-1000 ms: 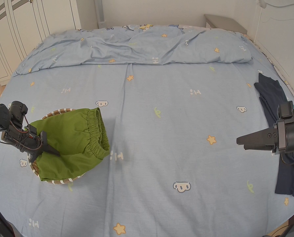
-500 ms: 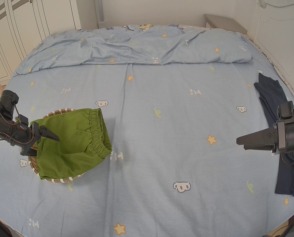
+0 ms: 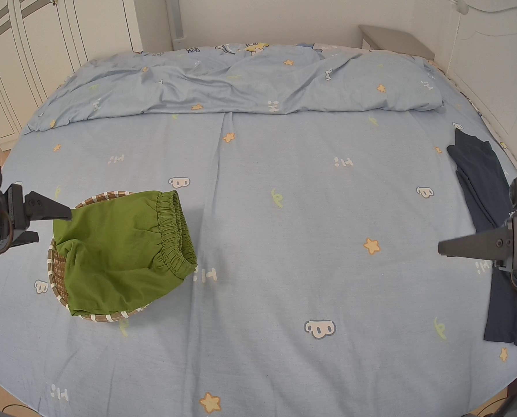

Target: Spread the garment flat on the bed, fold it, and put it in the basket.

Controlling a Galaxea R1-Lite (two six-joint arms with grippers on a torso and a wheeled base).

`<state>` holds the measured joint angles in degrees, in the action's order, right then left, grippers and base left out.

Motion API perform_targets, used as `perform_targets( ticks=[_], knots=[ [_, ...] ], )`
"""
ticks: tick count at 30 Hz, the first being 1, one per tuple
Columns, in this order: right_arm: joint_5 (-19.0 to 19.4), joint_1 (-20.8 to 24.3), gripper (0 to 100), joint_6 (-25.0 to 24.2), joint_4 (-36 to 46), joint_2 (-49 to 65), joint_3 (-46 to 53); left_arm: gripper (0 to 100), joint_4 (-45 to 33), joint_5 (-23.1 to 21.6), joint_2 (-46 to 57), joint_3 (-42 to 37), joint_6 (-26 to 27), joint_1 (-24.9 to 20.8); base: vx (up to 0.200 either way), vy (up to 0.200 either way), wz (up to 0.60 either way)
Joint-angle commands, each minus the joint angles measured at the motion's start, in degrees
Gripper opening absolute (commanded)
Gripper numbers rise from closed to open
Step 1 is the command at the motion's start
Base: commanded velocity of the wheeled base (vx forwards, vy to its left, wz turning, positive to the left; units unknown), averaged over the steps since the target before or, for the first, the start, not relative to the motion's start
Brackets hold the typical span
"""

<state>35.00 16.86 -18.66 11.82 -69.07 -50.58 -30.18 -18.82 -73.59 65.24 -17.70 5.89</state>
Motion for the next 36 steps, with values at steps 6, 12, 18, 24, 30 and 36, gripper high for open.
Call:
perform_targets(
  ticks=[6,12,18,24,30,36],
  knots=[
    [-4.1,-1.2,100,12.0,-3.1,29.4,26.1,100,4.9,19.3,44.0,-23.1,3.0,-14.5,0.0,0.0,0.0],
    [-5.4,-5.3,100,11.2,-3.0,42.1,34.0,100,4.3,21.7,61.5,-33.4,2.6,-11.2,0.0,0.0,0.0],
    [-5.5,-5.8,100,5.8,-2.9,50.6,37.9,100,4.5,22.4,69.6,-41.1,2.6,-3.8,0.0,0.0,0.0],
    [-6.5,-6.7,100,5.4,-2.0,59.8,41.1,100,13.6,21.0,70.5,-50.6,4.4,-6.6,0.0,0.0,0.0],
    [-9.8,-8.3,100,6.0,1.0,63.5,42.0,100,32.0,20.7,73.6,-64.9,12.0,-6.2,0.0,0.0,0.0],
    [-24.9,-8.3,100,9.4,-1.5,63.6,44.3,100,31.0,20.0,73.6,-65.2,19.5,-6.3,0.0,0.0,0.0]
  ],
)
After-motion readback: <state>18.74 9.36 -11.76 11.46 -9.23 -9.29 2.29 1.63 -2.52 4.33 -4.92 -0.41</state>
